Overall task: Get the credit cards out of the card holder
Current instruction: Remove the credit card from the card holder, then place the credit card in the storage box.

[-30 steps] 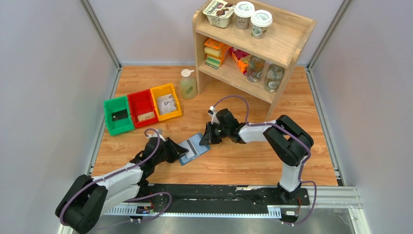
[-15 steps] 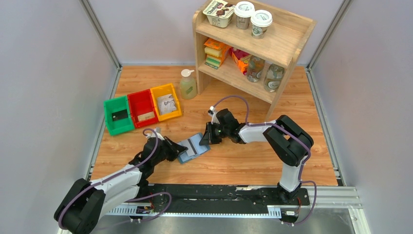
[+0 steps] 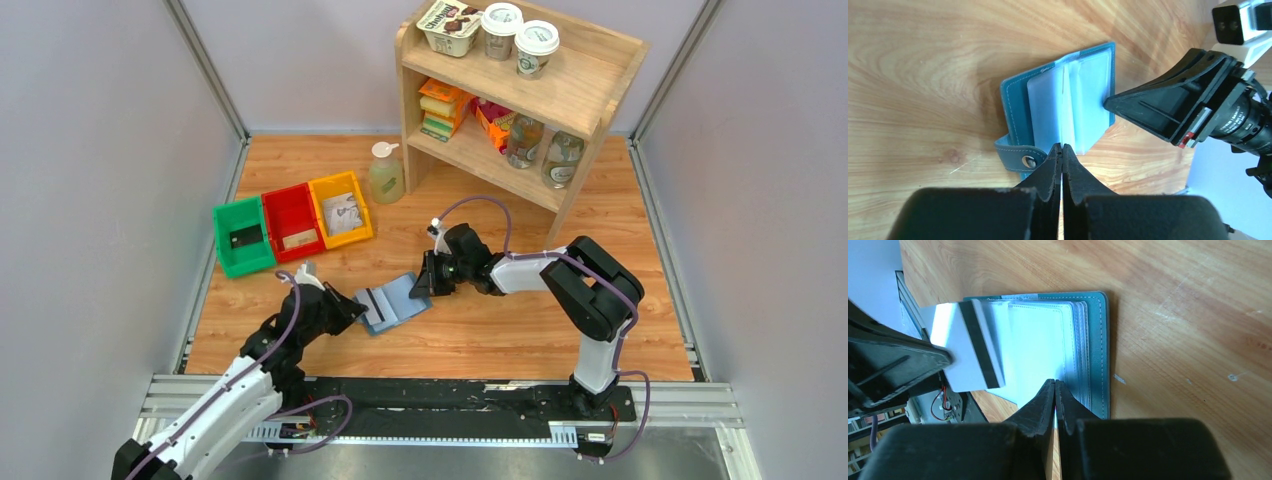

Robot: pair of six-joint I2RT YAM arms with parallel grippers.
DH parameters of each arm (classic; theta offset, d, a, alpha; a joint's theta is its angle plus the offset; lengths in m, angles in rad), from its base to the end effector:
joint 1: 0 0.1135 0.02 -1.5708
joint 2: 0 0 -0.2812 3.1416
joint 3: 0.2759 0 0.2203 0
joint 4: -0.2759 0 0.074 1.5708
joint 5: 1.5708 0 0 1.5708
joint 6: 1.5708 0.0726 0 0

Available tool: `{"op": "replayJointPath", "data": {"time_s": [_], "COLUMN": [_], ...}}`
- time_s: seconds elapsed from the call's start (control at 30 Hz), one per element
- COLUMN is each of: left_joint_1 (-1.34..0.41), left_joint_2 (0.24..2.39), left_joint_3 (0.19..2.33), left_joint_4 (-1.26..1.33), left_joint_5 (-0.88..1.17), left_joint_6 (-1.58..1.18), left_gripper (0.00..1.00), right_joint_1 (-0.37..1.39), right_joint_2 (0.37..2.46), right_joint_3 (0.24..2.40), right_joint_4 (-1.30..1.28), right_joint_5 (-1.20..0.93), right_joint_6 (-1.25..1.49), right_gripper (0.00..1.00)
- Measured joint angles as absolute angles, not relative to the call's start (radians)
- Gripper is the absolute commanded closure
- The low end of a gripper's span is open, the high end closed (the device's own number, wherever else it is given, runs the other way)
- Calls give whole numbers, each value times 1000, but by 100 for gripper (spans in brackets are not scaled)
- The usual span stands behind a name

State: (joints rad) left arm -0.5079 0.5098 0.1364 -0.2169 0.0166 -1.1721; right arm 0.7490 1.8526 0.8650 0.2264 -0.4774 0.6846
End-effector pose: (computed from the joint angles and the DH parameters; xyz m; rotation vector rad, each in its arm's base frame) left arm 0.1004 -0.0573 0.1477 -0.7504 2.2075 -0.9395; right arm 0.2448 0.2732 0.1442 -0.3508 2.5621 1.1959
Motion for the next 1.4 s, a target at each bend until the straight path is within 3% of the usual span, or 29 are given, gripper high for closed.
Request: {"op": "replayJointPath", "data": {"time_s": [0.17,0.27,0.5,0.63,0.7,1.03,1.4], "left_joint_1": [-508,-508,-508,-508,-508,-507,-426], "left_joint_2": [535,628,942,1098,1145,1415,1678], "left_joint_3": [322,510,933,1047,1055,1024,1018], "left_joint_4": [-417,-513,-629,-630,-607,-282,-102], "left_joint_5": [-48,-104,-252,-345,-377,-453,-437], "left_joint_6": [-1032,-887,-472,-188,-58,524,802], "left_gripper": [100,100,100,100,100,100,100], "right_joint_1": [749,749,749,749,749,739,683], "right_joint_2": [1853,1851,1828,1782,1754,1604,1436], "right_joint_3": [872,884,939,963,976,982,849], "right_joint_4": [215,189,75,-16,-64,-175,-220], "right_joint_5": [-477,-469,-434,-392,-367,-254,-186], "right_joint_6": [683,676,635,599,576,495,469], "right_gripper": [91,84,52,30,25,20,19]}}
